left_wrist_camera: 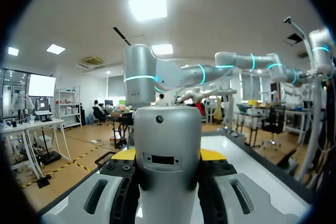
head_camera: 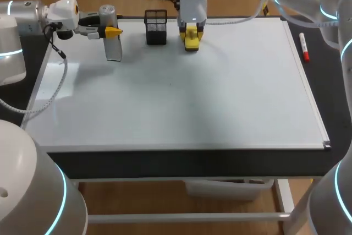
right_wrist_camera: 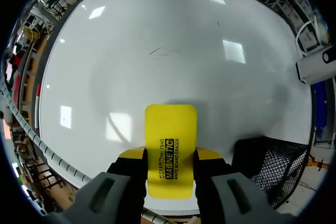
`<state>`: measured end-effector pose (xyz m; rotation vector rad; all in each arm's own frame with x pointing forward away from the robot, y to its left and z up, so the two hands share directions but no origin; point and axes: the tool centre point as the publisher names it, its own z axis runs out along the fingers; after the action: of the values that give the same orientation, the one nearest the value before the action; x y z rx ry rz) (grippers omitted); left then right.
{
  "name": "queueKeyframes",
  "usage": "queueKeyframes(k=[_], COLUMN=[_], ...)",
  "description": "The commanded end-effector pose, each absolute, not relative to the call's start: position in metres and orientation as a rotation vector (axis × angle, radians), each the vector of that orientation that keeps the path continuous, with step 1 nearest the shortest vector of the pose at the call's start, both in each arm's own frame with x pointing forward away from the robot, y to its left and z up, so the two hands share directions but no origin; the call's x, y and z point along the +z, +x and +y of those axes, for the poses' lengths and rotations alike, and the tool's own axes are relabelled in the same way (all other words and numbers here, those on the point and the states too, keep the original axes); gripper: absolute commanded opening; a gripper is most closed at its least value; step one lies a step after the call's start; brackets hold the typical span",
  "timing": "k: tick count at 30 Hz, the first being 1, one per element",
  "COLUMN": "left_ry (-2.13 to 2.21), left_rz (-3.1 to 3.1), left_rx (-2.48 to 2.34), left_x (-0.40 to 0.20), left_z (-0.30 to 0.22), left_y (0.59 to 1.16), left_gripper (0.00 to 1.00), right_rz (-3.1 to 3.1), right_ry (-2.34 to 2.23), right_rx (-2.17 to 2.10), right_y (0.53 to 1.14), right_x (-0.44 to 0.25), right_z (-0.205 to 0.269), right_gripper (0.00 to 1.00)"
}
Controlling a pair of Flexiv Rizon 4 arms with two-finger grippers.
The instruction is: Pick up the inspection probe, press it on each red-marked spot on the whiteboard one by one, put down the probe, pick up the eraser, and wipe off all the red marks.
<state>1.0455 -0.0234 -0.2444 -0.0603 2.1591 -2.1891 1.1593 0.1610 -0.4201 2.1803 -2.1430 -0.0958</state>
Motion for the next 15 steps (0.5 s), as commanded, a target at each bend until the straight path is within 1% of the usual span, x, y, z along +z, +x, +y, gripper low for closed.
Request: queueKeyframes(k=[1,13,14,15], left_ry=[-0.062,-0.062,-0.062,-0.062], left_rz=[2.157,2.157,2.157,2.157], left_rx=[-2.186,-2.186,-2.186,-2.186], left_x=[-0.2432,-0.2432,-0.2432,-0.2432], left_z=[-0.0235,-0.0235,-0.0235,-0.0235], left_y=[1.0441,1.0441,1.0441,1.0441], left_gripper=[0.00,0.00,0.00,0.00], right_rz=[-2.144,-2.179,-2.181,-2.182], right_ry=[2.181,2.168,2.166,2.165], right_rx=[-0.080,-0.064,-0.062,-0.061], right_y=[1.1581,1.1579,1.1580,1.1580], right_x=[-0.4201,-0.4238,-0.4236,-0.4230], right_z=[0.1600,0.1567,0.1560,0.1554], right_gripper=[0.00,0.00,0.08,0.34])
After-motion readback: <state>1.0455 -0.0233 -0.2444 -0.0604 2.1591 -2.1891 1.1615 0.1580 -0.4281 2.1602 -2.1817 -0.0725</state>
